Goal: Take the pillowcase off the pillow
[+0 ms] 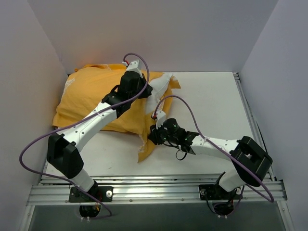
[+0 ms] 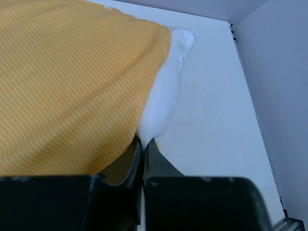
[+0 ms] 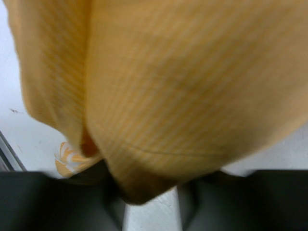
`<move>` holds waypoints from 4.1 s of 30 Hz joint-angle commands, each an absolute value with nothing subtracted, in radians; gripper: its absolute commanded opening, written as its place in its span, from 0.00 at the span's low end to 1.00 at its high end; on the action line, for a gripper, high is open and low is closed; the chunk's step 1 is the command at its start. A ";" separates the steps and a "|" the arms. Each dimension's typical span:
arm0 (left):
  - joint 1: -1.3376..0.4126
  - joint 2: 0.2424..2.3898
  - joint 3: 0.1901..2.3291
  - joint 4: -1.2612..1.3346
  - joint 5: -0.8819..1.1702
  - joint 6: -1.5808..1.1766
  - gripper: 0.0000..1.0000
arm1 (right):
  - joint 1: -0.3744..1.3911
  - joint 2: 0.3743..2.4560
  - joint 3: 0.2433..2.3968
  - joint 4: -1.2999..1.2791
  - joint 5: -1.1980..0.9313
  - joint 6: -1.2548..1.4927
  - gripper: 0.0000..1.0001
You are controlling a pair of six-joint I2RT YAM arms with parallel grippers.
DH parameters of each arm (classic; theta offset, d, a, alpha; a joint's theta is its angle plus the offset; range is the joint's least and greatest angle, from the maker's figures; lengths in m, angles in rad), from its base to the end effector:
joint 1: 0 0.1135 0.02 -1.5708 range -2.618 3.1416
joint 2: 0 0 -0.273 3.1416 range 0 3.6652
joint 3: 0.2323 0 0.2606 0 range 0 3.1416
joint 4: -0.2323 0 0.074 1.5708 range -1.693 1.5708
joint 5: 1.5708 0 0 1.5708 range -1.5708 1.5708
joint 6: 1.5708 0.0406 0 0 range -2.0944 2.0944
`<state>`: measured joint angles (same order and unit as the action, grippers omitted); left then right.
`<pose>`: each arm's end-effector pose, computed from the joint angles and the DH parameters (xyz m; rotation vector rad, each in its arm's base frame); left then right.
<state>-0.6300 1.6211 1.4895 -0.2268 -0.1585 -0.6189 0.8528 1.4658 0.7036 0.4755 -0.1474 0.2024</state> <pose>0.3269 -0.2304 0.3723 -0.0981 1.9828 -0.6758 0.2098 0.2493 0.2210 -0.7225 1.8071 0.8555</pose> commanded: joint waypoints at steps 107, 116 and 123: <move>-0.672 1.529 1.493 -0.065 -0.072 -0.632 0.02 | 0.660 0.904 0.592 -0.089 0.088 0.678 0.48; -0.680 1.465 1.381 -0.046 0.000 -0.609 0.11 | 0.661 0.925 0.738 -0.025 -0.181 0.454 0.87; -0.684 1.428 1.339 -0.051 0.043 -0.618 0.10 | 0.667 1.164 0.761 0.193 -0.282 0.428 0.94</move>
